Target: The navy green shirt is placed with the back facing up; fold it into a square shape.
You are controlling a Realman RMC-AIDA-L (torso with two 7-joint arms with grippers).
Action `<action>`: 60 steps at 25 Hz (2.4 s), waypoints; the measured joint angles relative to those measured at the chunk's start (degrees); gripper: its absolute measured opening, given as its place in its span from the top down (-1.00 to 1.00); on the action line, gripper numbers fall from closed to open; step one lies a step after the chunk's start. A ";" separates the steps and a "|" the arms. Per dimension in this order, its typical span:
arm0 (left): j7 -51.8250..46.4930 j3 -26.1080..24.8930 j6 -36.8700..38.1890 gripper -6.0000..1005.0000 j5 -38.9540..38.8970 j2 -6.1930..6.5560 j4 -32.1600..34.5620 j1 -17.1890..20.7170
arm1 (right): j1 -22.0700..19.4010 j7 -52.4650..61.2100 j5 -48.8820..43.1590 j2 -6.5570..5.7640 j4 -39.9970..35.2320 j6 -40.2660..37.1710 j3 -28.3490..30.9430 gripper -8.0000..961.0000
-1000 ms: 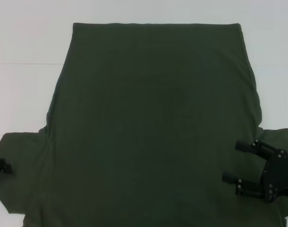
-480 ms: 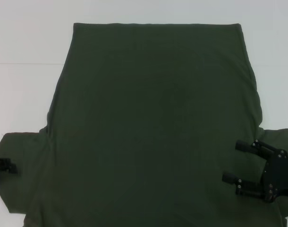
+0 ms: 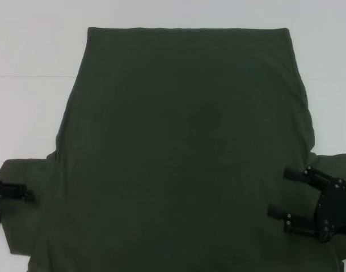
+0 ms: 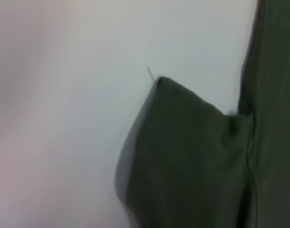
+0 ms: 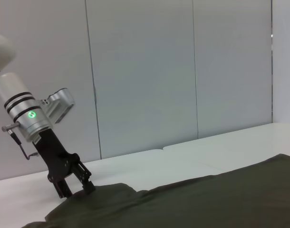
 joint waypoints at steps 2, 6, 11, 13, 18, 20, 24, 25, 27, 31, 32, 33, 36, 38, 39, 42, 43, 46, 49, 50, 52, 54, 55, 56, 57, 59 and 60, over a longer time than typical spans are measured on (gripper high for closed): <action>0.26 0.05 -0.14 -0.69 -0.04 0.02 -0.02 -0.34 | 0.00 -0.01 0.00 0.00 0.00 -0.02 0.00 -0.90; 1.06 1.56 -0.43 -0.61 -0.10 0.05 -0.06 -0.81 | 0.00 -0.02 0.00 0.00 0.00 -0.04 -0.01 -0.90; 1.63 5.31 -2.36 -0.52 0.36 -0.23 -0.20 -0.84 | 0.00 -0.01 0.00 0.00 0.00 -0.12 -0.01 -0.90; 1.79 5.85 -2.88 -0.48 0.40 -0.30 -0.12 -0.76 | 0.03 -0.01 0.00 0.00 0.00 -0.12 -0.01 -0.90; 1.85 5.96 -3.41 -0.25 0.35 -0.33 -0.11 -0.71 | 0.07 0.08 0.00 -0.01 0.00 -0.13 -0.01 -0.90; 1.85 5.96 -3.50 0.06 0.34 -0.32 -0.16 -0.73 | 0.08 0.18 0.00 -0.05 -0.04 -0.33 -0.01 -0.90; 1.84 5.93 -3.66 0.38 0.12 -0.31 0.00 -0.70 | 0.09 0.29 0.00 -0.04 -0.74 -0.80 -0.01 -0.90; 1.86 5.88 -3.66 0.46 0.09 -0.31 0.03 -0.67 | 0.09 0.30 0.00 -0.02 -0.80 -0.81 -0.01 -0.90; 1.98 5.82 -3.67 0.62 0.05 -0.31 0.09 -0.62 | 0.09 0.30 0.00 0.00 -0.81 -0.85 -0.01 -0.90; 2.13 5.81 -3.63 0.92 0.02 -0.31 0.16 -0.61 | 0.09 0.32 0.00 0.00 -0.82 -0.89 -0.01 -0.90; 2.23 5.79 -3.55 0.93 0.02 -0.31 0.23 -0.58 | 0.09 0.32 0.00 0.01 -0.82 -0.90 -0.01 -0.90; 2.38 5.70 -3.47 0.93 0.01 -0.31 0.38 -0.56 | 0.09 0.32 0.00 0.04 -0.82 -0.90 -0.01 -0.90; 2.96 5.37 -3.20 0.95 -0.03 -0.31 1.00 -0.48 | 0.09 0.33 0.00 0.11 -0.81 -0.91 -0.01 -0.90; 3.98 5.24 -2.93 0.96 -0.14 -0.30 2.37 -0.44 | 0.09 0.33 0.00 0.10 -0.81 -1.04 -0.01 -0.90; 4.28 5.23 -2.84 0.97 -0.16 -0.28 3.07 -0.44 | 0.09 0.33 0.00 0.10 -0.80 -1.19 -0.01 -0.90; 4.71 5.20 -2.47 0.98 -0.18 0.04 5.26 -0.46 | 0.09 0.33 0.02 0.05 -0.79 -1.48 0.04 -0.90; 4.78 5.19 -2.34 0.98 -0.19 0.15 5.92 -0.48 | 0.08 0.33 0.07 0.03 -0.79 -1.51 0.06 -0.90; 4.85 5.18 -1.78 0.98 -0.19 0.33 7.47 -0.57 | 0.03 0.33 0.15 0.00 -0.79 -1.58 0.08 -0.90; 4.82 5.71 0.55 0.97 -0.02 0.71 10.61 -1.10 | 0.01 0.33 0.18 0.03 -0.79 -1.58 0.08 -0.90; 4.82 5.73 0.72 0.97 -0.04 0.74 10.73 -1.17 | 0.01 0.33 0.18 0.06 -0.79 -1.58 0.08 -0.90; 4.78 5.81 1.49 0.97 -0.13 0.78 11.02 -1.56 | 0.00 0.33 0.18 0.07 -0.79 -1.58 0.08 -0.90; 4.75 5.89 2.10 0.97 -0.13 0.79 11.05 -1.96 | 0.00 0.33 0.18 0.08 -0.79 -1.58 0.08 -0.90; 4.73 5.96 2.41 0.97 -0.13 0.79 11.06 -2.18 | 0.00 0.33 0.18 0.09 -0.79 -1.58 0.08 -0.90; 4.72 6.09 2.72 0.97 -0.13 0.76 11.08 -2.42 | 0.00 0.33 0.18 0.09 -0.77 -1.58 0.08 -0.90; 4.66 6.38 3.02 0.97 -0.13 0.68 11.09 -2.61 | 0.00 0.33 0.18 0.09 -0.74 -1.58 0.08 -0.90; 4.29 7.48 3.57 0.96 -0.18 0.43 11.14 -3.13 | 0.00 0.33 0.18 0.09 -0.65 -1.58 0.08 -0.90; 4.08 8.05 3.66 0.96 -0.18 0.32 11.19 -3.28 | 0.00 0.33 0.18 0.09 -0.61 -1.57 0.08 -0.90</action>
